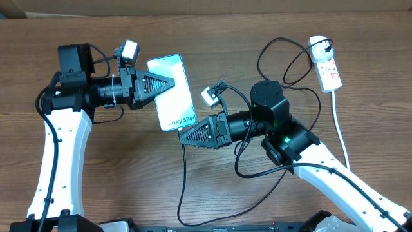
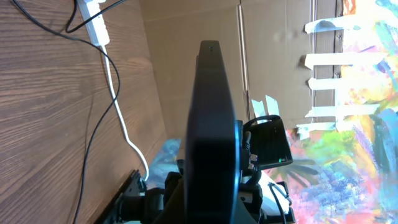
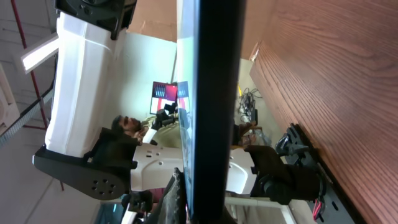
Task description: Plug charger to phone and switch on socket
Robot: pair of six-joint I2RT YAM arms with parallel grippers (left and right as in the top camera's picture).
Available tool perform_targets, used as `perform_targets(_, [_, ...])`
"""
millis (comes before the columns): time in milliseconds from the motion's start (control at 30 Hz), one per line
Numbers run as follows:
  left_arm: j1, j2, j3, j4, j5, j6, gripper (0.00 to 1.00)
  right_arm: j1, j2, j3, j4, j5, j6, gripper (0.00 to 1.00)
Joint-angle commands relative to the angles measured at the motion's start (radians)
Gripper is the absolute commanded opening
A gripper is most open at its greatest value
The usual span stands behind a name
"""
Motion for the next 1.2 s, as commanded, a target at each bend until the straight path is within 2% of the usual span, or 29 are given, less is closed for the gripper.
perform_targets(0, [-0.019, -0.009, 0.006, -0.007, 0.052, -0.002, 0.04, 0.003, 0.001, 0.002, 0.013, 0.024, -0.003, 0.04])
perform_targets(533, [-0.028, -0.009, 0.006, -0.022, 0.053, -0.002, 0.04, -0.065, 0.001, 0.002, 0.016, 0.013, -0.005, 0.04])
perform_targets(1167, [-0.061, -0.009, 0.006, -0.022, 0.048, -0.002, 0.04, -0.068, 0.001, 0.002, 0.019, 0.066, 0.024, 0.04])
